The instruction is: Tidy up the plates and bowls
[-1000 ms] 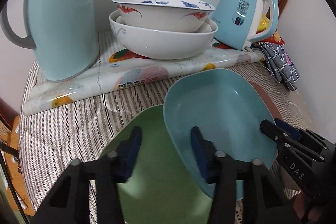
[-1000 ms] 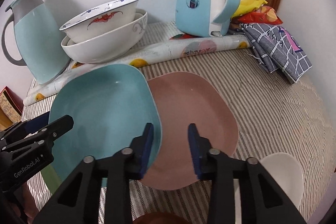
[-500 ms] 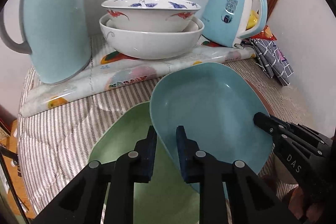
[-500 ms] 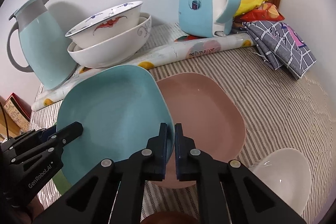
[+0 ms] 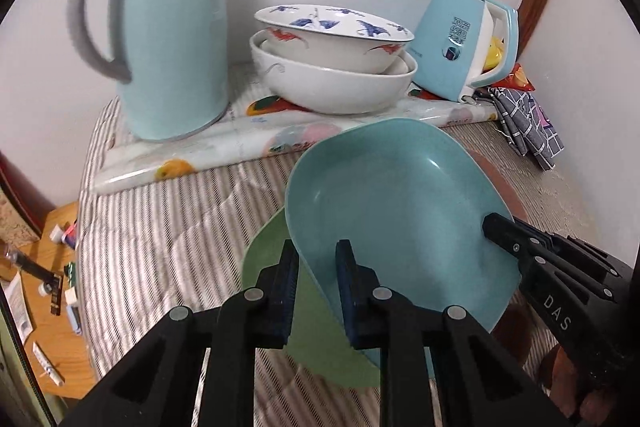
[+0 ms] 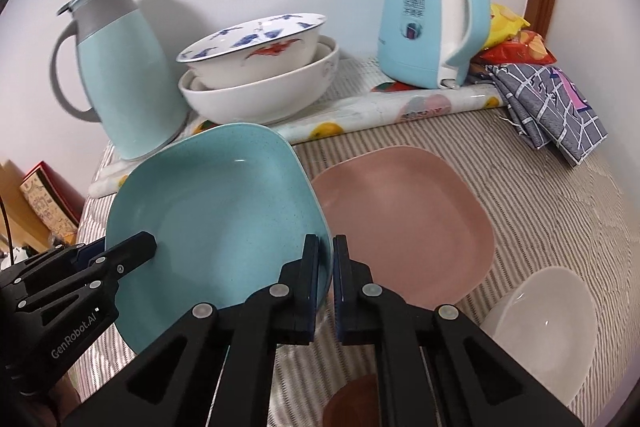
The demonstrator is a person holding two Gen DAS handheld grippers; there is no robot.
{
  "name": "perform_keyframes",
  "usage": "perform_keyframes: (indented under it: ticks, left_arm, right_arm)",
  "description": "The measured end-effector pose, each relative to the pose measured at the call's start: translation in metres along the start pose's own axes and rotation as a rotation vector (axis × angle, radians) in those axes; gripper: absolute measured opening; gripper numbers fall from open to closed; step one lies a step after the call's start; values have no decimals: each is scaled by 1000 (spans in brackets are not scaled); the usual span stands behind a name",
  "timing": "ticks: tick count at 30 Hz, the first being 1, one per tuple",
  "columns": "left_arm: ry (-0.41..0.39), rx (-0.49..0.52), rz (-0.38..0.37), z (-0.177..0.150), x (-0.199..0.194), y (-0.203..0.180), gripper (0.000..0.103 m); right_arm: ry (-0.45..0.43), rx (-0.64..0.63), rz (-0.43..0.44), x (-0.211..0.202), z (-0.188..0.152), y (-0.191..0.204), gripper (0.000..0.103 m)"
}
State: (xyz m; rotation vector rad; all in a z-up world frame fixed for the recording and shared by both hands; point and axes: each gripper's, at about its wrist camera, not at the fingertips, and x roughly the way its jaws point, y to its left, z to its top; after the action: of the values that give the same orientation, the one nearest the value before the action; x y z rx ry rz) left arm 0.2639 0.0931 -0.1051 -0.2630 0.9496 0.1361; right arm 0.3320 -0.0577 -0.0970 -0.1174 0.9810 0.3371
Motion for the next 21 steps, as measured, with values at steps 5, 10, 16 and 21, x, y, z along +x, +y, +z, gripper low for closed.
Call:
perform_keyframes:
  ticks: [5,10,16,21]
  left_arm:
    - [16,-23,7,-12,-3,10,19]
    - [22,-31,10,-20,-5,15,19]
    - [33,-54,2,-25,0,19,19]
    - [39,-60,2,-27,4,21,19]
  right_arm:
    - [19,-6,19,1,-11,9,7]
    - [21,-15,25,1,-17,15,7]
    - [36,-34,22,7,-18,18,7]
    - [50,-47,28,14,-18,19,7]
